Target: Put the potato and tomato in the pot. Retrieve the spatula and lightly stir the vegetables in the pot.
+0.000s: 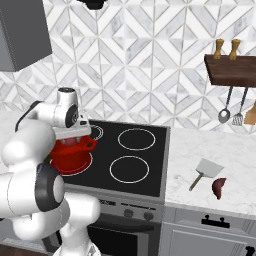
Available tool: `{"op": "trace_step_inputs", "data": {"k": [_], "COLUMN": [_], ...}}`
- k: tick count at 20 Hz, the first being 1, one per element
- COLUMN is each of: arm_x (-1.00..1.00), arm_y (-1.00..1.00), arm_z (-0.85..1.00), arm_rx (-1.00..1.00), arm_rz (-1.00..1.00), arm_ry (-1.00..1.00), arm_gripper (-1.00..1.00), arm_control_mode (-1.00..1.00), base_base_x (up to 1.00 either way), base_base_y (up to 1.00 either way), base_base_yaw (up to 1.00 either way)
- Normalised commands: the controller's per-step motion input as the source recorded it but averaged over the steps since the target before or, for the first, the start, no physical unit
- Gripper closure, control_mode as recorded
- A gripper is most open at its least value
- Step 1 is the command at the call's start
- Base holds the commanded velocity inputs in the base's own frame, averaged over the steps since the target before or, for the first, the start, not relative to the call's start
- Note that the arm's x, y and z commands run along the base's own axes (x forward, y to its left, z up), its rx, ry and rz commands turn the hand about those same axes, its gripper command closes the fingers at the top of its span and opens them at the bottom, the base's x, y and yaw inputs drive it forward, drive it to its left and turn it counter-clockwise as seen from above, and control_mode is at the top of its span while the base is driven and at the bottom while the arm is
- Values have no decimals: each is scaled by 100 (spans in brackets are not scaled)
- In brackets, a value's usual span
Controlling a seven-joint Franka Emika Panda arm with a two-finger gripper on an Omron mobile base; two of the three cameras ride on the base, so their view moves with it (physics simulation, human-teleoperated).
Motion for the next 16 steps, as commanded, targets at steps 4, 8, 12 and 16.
{"op": "trace_step_inputs", "data": {"k": [4,8,12,16], "arm_x": [29,11,0,0], "arm_y": [36,37,19,2], "arm_z": [-34,-37,-26,-9], "arm_rx": [0,0,0,0], "arm_rz": [0,0,0,0], "arm_ry": [0,0,0,0], "arm_gripper": [100,100,100,100], "arm_control_mode": [-100,-100,-100,-100], "base_base_x": [0,0,0,0], "base_base_y": [0,0,0,0], "base_base_yaw": [0,0,0,0]}}
